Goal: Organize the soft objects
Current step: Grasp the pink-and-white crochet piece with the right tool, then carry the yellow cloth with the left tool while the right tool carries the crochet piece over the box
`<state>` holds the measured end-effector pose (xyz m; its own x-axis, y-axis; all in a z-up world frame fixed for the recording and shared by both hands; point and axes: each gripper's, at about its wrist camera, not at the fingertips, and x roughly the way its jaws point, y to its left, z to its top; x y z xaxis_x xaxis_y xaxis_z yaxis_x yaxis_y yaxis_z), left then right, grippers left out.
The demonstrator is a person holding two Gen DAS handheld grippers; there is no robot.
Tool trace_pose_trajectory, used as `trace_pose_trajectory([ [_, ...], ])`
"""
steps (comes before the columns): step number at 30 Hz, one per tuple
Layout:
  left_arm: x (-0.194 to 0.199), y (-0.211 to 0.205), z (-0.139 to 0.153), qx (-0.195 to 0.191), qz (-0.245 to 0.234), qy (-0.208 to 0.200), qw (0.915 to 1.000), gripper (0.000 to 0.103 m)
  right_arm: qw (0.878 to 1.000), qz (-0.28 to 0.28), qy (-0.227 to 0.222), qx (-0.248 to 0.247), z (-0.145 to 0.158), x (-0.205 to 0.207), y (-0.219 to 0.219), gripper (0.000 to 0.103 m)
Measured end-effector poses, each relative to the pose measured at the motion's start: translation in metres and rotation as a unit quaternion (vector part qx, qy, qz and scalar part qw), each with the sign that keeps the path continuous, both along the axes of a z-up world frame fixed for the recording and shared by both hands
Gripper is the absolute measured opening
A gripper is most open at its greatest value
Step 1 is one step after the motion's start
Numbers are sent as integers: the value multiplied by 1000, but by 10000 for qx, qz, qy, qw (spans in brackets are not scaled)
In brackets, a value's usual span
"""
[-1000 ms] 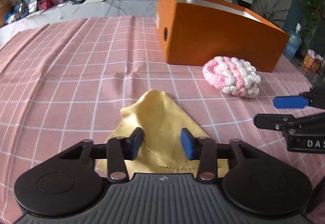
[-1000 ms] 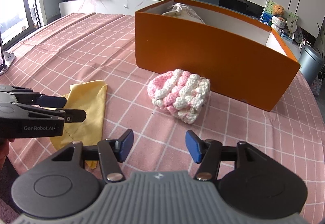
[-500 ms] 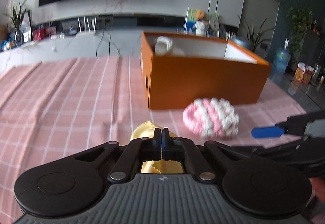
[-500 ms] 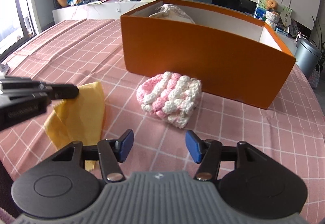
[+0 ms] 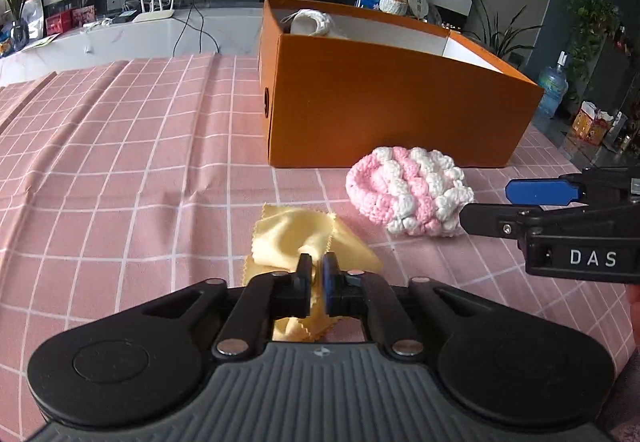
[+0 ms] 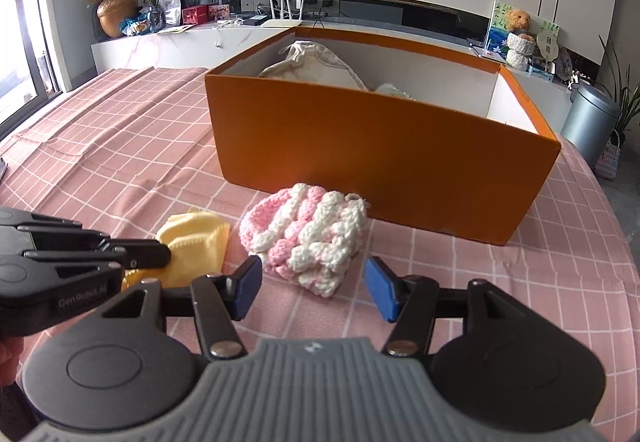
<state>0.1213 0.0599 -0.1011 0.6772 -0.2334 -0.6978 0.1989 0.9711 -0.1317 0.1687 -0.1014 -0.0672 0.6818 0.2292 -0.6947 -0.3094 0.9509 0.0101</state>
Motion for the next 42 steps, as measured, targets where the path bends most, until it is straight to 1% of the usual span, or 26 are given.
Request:
trace_pose_trajectory([
  [1,-2,0,2,49,-15,-49,10000,30,10000,11,-8,18,0,1,0,58],
  [2,-6,-1,4,125,-20,-145,9998,40,10000,34,-31,31,1,2,0,60],
  [3,-8,-2,6,201,-19,-224,9995,61,10000,48,-65,27,1,3,1,65],
  [4,-10,-4,8,265,-22,-293,9992,70,9999,61,-103,13,2,5,2,67],
  [6,-8,-7,7,399,-33,-303,9987,73,9999,86,-136,-5,2,10,4,69],
  [8,-2,-11,0,505,-24,-176,9986,73,9999,61,-116,-21,0,18,6,70],
  [10,2,-13,-6,466,-79,-131,9988,73,10000,56,-61,26,-2,26,8,73],
  [11,4,-15,-8,518,-76,-148,9985,73,10000,58,-10,65,-4,30,8,74],
  [12,5,-16,-9,578,-68,-157,9982,73,9999,60,41,116,-6,33,9,79],
  [14,9,-16,-14,566,-44,-118,9983,70,9996,93,144,205,-10,39,12,86],
  [16,11,-15,-18,572,30,-56,9983,68,9996,139,168,164,-15,44,18,87],
  [18,10,-15,-19,620,-2,-133,9980,67,9996,222,160,78,-19,47,25,87],
  [20,11,-14,-18,573,-4,-130,9983,62,9996,252,149,-40,-24,50,31,87],
  [21,11,-13,-18,562,-11,-132,9983,58,9995,257,164,-119,-27,51,33,85],
  [22,11,-13,-18,551,-7,-127,9984,54,9994,247,193,-176,-30,53,34,81],
  [23,11,-13,-17,547,21,-119,9984,53,9992,264,241,-156,-32,55,33,76],
  [25,12,-13,-16,546,39,-111,9984,46,9993,227,270,-93,-35,55,31,71],
  [26,13,-14,-16,543,27,-110,9985,44,9993,230,299,-65,-36,55,31,66],
  [28,13,-15,-16,532,-13,-109,9985,33,9990,293,337,-31,-37,54,29,59],
  [29,14,-16,-15,518,-35,-102,9986,31,9990,320,321,-44,-36,53,30,54],
  [31,14,-18,-15,473,-68,-86,9988,17,9987,410,309,-65,-35,51,31,44],
  [32,14,-18,-15,444,-52,-74,9990,14,9986,424,299,-81,-34,50,31,37],
  [33,14,-18,-15,411,-33,-53,9991,6,9987,422,289,-87,-33,48,31,33],
  [36,12,-14,-13,345,98,-10,9994,4,9989,368,299,43,-27,47,24,25],
  [40,5,-9,-3,249,118,-41,9996,4,9987,332,352,181,-16,37,14,24],
  [42,1,-9,5,199,80,-90,9997,4,9988,335,291,195,-9,27,9,24],
])
